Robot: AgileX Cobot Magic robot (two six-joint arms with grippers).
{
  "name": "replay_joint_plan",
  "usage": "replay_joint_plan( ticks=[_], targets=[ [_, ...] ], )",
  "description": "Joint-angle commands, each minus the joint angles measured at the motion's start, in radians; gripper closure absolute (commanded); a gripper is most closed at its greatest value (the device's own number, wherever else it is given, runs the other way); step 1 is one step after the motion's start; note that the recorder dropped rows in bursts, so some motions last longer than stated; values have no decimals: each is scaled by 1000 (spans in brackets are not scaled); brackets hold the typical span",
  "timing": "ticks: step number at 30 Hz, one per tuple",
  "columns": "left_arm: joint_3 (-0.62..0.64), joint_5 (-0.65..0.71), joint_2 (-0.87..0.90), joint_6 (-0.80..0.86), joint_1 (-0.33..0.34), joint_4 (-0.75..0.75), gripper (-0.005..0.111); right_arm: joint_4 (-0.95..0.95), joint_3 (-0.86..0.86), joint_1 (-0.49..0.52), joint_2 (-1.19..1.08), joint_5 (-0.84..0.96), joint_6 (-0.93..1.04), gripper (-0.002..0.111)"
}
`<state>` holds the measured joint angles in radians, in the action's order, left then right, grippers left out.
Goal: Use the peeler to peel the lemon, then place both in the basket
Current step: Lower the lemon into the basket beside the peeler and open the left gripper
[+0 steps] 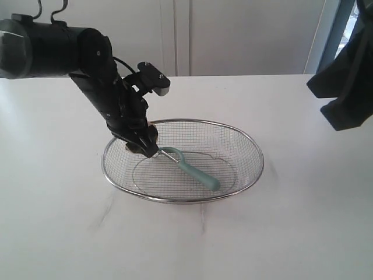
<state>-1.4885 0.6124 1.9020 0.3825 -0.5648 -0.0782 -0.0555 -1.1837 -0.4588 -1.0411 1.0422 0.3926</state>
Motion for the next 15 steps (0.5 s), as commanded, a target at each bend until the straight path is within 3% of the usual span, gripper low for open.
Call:
replay_joint_plan(
  ticks=[1, 12, 15],
  targets=[
    [-8, -28, 41, -9, -5, 5, 107, 5, -2, 1, 7, -3, -5, 108],
    [-8, -60, 113, -2, -5, -4, 106, 5, -2, 1, 7, -3, -5, 108],
    [-8, -62, 117, -2, -5, -24, 95, 5, -2, 1, 7, -3, -5, 108]
  ],
)
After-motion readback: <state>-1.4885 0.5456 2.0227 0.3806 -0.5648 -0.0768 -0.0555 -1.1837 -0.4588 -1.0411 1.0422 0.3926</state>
